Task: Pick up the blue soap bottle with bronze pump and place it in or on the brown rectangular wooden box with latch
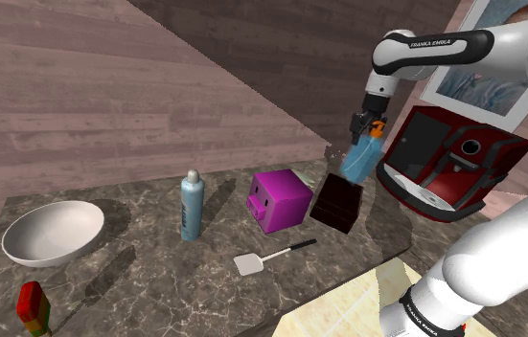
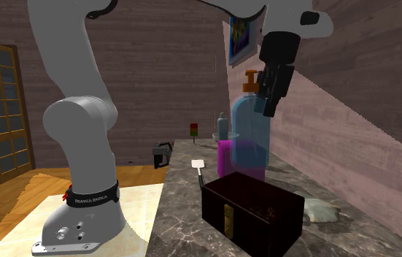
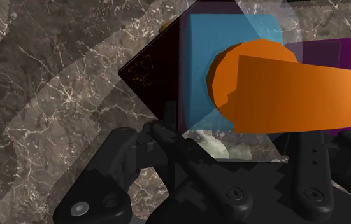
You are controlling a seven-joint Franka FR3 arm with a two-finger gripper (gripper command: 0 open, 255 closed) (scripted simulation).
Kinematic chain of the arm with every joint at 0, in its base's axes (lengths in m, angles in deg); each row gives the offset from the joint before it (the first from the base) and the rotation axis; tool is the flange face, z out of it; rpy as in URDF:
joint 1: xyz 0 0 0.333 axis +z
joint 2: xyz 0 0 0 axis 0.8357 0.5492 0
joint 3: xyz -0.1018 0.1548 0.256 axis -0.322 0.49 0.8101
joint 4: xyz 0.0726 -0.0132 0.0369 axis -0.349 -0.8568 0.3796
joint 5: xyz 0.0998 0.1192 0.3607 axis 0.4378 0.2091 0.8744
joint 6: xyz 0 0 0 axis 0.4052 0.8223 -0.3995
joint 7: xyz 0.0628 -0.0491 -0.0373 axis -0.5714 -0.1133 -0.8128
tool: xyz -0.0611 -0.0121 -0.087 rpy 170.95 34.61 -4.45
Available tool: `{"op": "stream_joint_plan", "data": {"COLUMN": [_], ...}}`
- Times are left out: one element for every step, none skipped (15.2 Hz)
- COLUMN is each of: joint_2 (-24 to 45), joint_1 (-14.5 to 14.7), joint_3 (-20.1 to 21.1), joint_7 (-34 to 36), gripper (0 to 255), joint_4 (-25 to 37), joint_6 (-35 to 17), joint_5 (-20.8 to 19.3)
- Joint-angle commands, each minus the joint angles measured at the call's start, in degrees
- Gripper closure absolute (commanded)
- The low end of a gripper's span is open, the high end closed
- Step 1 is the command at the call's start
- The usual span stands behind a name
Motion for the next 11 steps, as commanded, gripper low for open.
{"op": "stream_joint_plan", "data": {"joint_2": [0.0, 0.1, 0.2, 0.3, 0.5, 0.6, 0.8, 0.9, 1.1, 1.3, 1.5], "joint_1": [0.0, 0.0, 0.0, 0.0, -0.1, -0.1, -0.1, -0.1, -0.1, -0.1, -0.1], "joint_3": [0.0, 0.0, -0.1, -0.1, -0.2, -0.2, -0.2, -0.3, -0.3, -0.3, -0.4], "joint_7": [0.0, 0.0, 0.0, -0.1, -0.1, -0.1, -0.2, -0.2, -0.3, -0.3, -0.4], "gripper": [255, 255, 255, 255, 255, 255, 255, 255, 255, 255, 255], "joint_4": [-1.6, -2.2, -2.9, -3.5, -4.2, -4.8, -5.4, -6.0, -6.6, -7.2, -7.7], "joint_6": [-1.6, -2.3, -3.1, -3.9, -4.7, -5.4, -6.2, -7.0, -7.7, -8.5, -9.2], "joint_5": [0.0, 0.0, 0.0, 0.0, 0.0, 0.1, 0.1, 0.1, 0.1, 0.2, 0.2]}}
